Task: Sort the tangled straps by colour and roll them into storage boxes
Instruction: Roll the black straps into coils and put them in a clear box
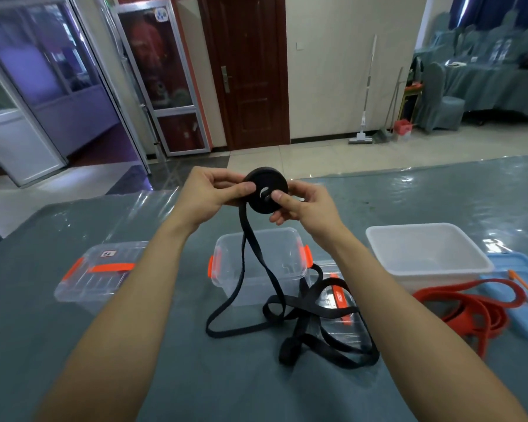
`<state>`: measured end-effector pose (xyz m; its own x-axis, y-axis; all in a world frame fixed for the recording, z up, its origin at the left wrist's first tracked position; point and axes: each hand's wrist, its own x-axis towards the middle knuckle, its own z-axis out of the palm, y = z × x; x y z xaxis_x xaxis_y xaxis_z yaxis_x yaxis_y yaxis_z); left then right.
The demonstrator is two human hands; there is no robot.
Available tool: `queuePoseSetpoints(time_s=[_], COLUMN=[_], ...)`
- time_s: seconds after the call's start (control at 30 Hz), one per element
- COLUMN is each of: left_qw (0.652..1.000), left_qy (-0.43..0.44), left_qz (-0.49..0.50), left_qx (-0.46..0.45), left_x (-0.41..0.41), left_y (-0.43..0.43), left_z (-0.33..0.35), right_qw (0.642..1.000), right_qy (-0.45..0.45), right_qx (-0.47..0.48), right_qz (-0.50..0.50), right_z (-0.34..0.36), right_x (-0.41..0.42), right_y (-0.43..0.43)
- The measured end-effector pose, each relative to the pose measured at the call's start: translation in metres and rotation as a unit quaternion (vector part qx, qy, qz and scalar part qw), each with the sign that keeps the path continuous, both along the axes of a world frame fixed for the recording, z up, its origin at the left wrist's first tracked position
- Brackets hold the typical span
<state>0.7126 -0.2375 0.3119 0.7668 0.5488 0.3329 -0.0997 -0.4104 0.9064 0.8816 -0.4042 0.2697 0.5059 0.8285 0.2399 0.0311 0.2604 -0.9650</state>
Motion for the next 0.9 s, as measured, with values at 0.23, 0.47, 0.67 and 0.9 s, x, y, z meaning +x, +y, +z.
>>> queuePoseSetpoints(time_s=[0.23, 0.47, 0.67, 0.9], left_qw=[0.997, 0.927, 0.983, 0.997], left_qy=[0.081, 0.315, 0.168, 0.062], left_qz=[-0.007, -0.072, -0.035, 0.008], left_qx=[0.008, 0.188, 0.066, -0.042], left_x=[-0.006, -0.003, -0.014, -0.017], left_y=[0.000, 0.006, 0.008, 0.000], left_z=[-0.010, 0.003, -0.014, -0.039], right_qw=[0.999, 0.944, 0.984, 0.999], right_qy=[0.032, -0.275, -0.149, -0.028], right_qx=[-0.024, -0.175, -0.097, -0.029], right_qz=[0.037, 0.044, 0.017, -0.010], right_z=[-0.023, -0.010, -0.010, -0.021], right_x=[-0.011, 0.002, 0.001, -0.005], right_y=[-0.005, 0.002, -0.001, -0.004])
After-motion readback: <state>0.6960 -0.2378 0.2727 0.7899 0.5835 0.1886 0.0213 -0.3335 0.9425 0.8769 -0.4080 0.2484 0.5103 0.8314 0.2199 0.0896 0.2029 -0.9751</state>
